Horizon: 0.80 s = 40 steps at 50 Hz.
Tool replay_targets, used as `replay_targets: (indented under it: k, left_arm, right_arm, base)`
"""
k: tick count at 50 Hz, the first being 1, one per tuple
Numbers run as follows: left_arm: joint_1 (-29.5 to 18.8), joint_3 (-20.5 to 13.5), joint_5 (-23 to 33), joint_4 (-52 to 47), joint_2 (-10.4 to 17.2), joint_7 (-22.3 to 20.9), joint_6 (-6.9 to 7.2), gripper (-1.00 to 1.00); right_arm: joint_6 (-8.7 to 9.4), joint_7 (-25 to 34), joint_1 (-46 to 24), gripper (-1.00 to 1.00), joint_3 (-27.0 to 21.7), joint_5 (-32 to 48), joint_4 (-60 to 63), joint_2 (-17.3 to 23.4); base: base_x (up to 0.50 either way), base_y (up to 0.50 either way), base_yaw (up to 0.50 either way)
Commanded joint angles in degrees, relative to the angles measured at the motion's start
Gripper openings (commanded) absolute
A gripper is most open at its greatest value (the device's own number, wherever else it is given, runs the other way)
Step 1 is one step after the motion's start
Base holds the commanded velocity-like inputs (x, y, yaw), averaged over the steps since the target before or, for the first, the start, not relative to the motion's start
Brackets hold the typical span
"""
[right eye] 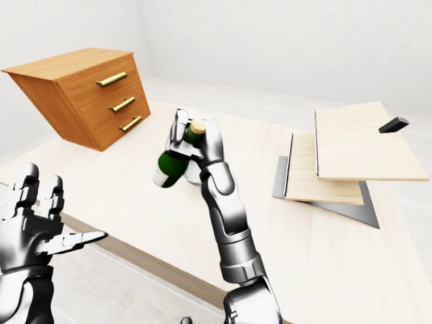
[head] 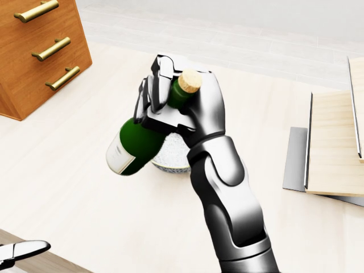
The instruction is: Put the wine bottle on the wine rack.
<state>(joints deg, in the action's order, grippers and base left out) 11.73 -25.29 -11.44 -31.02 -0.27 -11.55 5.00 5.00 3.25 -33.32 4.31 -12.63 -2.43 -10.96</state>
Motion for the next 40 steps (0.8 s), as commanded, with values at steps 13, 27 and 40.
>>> replay_targets:
  k: [13, 27, 40]
  left_arm:
    - [-0.2, 0.5, 0.1, -0.5, 0.1, 0.5, 0.0, 1.0]
    - [-0.1, 0.6, 0.3, 0.3, 0.1, 0.4, 0.0, 1.0]
    - [-0.5, 1.3, 0.6, 1.6, 0.1, 0.6, 0.0, 1.0]
  right_arm:
    - [0.0, -9.2, -4.3, -1.0, -9.9, -26.0, 6.2, 9.8]
    - [0.0, -14.4, -5.9, -1.0, -12.3, -35.1, 3.8, 14.8]
    - [0.0, -21.4, -7.8, -1.0, -11.8, -34.4, 3.8, 20.1]
  base:
    - [0.0, 0.0, 0.0]
    - [0.0, 0.0, 0.0]
    - [0.0, 0.0, 0.0]
